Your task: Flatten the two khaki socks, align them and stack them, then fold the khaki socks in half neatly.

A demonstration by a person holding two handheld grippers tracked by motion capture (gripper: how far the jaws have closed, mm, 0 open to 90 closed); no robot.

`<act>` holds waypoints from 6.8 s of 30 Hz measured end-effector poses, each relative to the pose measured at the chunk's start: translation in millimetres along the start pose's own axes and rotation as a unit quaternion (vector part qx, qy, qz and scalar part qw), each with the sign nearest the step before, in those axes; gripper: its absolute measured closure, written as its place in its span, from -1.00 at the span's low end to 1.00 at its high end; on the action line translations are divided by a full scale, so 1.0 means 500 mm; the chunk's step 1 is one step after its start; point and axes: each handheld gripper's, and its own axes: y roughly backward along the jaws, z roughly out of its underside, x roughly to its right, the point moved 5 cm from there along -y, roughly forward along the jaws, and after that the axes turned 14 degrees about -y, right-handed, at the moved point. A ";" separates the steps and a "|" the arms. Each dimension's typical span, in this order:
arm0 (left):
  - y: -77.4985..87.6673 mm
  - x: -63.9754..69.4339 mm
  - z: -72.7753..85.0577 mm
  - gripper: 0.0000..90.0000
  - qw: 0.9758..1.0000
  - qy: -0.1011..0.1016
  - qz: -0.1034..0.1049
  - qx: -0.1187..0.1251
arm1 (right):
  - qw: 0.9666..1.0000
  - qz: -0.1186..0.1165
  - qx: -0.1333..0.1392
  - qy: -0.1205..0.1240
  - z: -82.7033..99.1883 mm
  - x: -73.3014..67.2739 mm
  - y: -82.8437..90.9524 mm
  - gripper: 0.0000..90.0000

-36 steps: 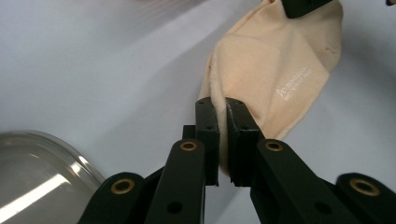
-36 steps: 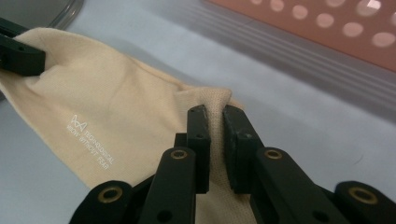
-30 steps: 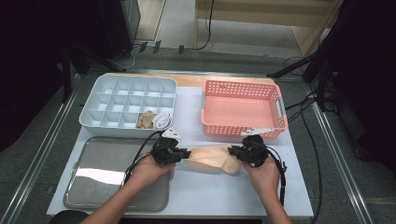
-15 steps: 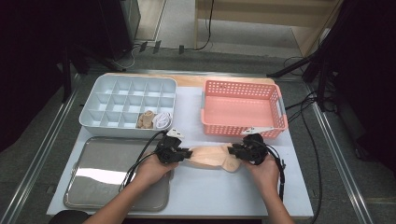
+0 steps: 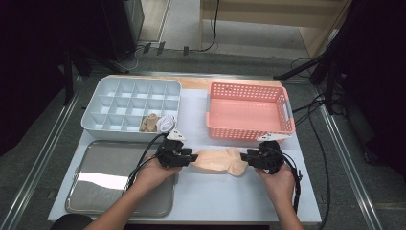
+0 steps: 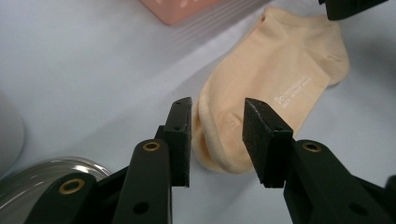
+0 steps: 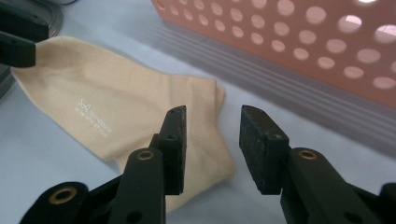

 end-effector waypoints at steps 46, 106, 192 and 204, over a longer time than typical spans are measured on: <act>-0.055 0.023 0.018 0.57 0.999 -0.030 0.022 -0.031 | 0.999 0.015 -0.035 -0.010 0.029 0.007 -0.019 0.89; -0.097 0.048 -0.048 0.78 0.999 -0.034 0.038 -0.018 | 0.998 -0.036 -0.045 -0.033 -0.010 -0.035 -0.009 0.86; 0.028 -0.032 -0.021 0.41 1.000 0.017 -0.001 0.012 | 0.992 -0.074 -0.080 0.059 -0.038 -0.194 -0.060 0.85; 0.048 -0.040 -0.009 0.38 1.000 0.021 -0.012 0.019 | 0.990 -0.089 -0.087 0.065 -0.033 -0.209 -0.095 0.84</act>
